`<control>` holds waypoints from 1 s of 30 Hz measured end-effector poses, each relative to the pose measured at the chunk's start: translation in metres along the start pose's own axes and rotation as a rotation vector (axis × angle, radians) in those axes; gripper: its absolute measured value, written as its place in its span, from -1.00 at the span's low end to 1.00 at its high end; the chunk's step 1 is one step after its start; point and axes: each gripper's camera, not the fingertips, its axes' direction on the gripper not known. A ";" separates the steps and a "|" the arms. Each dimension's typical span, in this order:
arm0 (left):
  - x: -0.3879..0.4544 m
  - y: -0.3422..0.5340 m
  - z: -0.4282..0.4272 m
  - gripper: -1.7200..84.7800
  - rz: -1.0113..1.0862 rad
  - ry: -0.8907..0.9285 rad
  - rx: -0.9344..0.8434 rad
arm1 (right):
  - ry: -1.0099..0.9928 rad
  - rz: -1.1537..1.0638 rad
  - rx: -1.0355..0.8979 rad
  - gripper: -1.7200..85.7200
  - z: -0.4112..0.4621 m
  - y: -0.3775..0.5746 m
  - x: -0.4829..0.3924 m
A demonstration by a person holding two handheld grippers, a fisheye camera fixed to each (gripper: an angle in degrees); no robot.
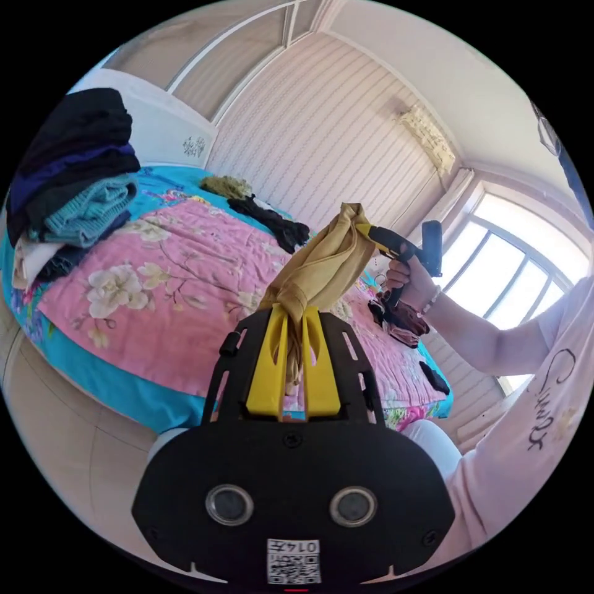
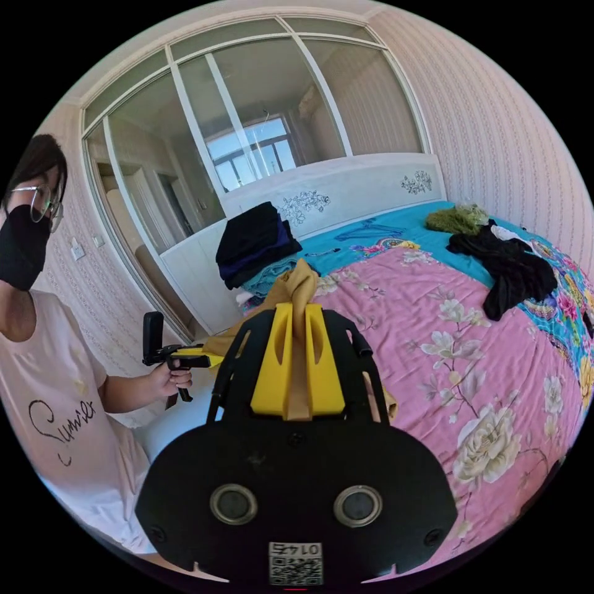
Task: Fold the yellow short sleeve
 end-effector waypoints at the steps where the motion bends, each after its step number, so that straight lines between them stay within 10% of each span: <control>1: 0.003 -0.002 -0.011 -0.87 0.011 -0.020 0.013 | -0.007 -0.017 0.003 -0.92 0.000 -0.007 -0.010; 10: -0.017 -0.050 -0.165 -0.88 0.077 -0.318 0.247 | -0.149 -0.229 0.009 -0.91 0.081 -0.163 -0.131; 17: -0.133 -0.150 -0.208 -0.82 -0.094 -0.609 0.345 | 0.120 -0.280 -0.126 -0.81 0.254 -0.351 -0.189; 30: -0.172 -0.079 -0.131 -0.80 -0.152 -0.772 0.168 | 0.073 -0.186 -0.159 -0.74 0.287 -0.269 -0.158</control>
